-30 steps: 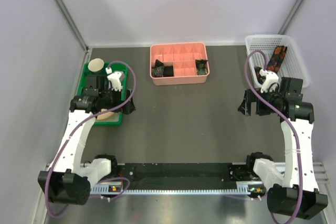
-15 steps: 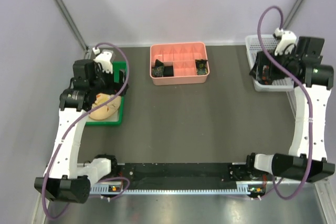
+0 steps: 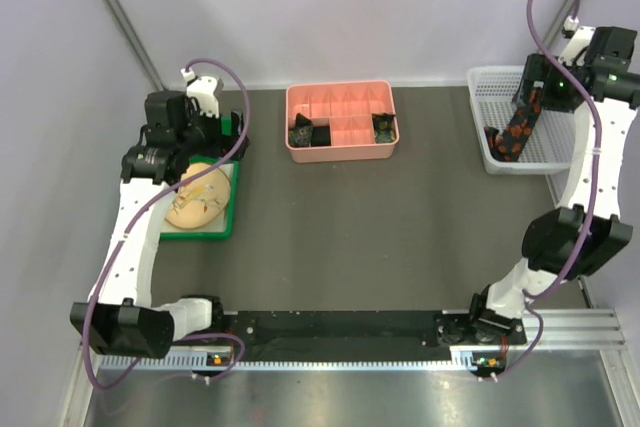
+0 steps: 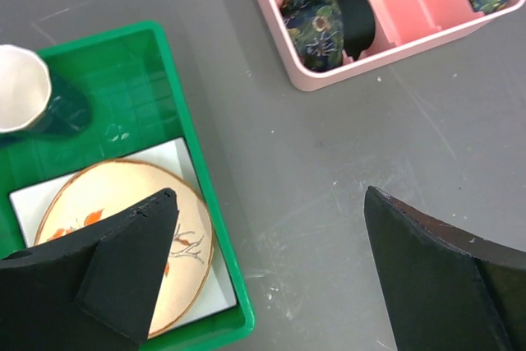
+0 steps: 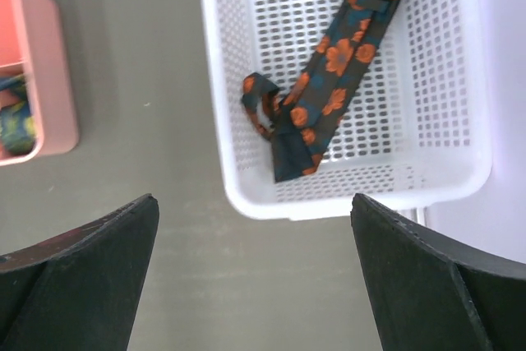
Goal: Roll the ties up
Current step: Pick up the tie from the bin.
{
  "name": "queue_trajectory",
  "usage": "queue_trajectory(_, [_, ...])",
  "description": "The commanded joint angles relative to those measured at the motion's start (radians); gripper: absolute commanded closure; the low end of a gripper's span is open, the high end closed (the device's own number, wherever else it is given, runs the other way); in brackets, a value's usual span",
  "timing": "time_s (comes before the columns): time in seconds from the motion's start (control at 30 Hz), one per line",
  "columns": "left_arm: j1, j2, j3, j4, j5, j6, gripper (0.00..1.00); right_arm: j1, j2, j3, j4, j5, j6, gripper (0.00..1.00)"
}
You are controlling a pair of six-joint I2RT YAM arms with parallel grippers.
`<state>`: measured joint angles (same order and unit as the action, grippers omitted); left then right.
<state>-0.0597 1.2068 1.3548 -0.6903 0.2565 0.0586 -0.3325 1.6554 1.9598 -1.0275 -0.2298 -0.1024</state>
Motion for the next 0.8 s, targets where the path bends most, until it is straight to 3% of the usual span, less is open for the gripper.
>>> queue_trajectory(0.0, [0.003, 0.011, -0.017, 0.08, 0.072, -0.014, 0.01, -0.005, 0.082, 0.048, 0.122, 0.079, 0.009, 0.04])
queue_trajectory(0.4, [0.003, 0.074, -0.065, 0.06, 0.105, 0.009, 0.01, -0.071, 0.411, 0.113, 0.265, 0.076, 0.059, 0.1])
queue_trajectory(0.77, [0.003, 0.186, -0.06, 0.009, 0.107, 0.053, 0.01, -0.076, 0.647, 0.171, 0.464, 0.165, 0.053, 0.09])
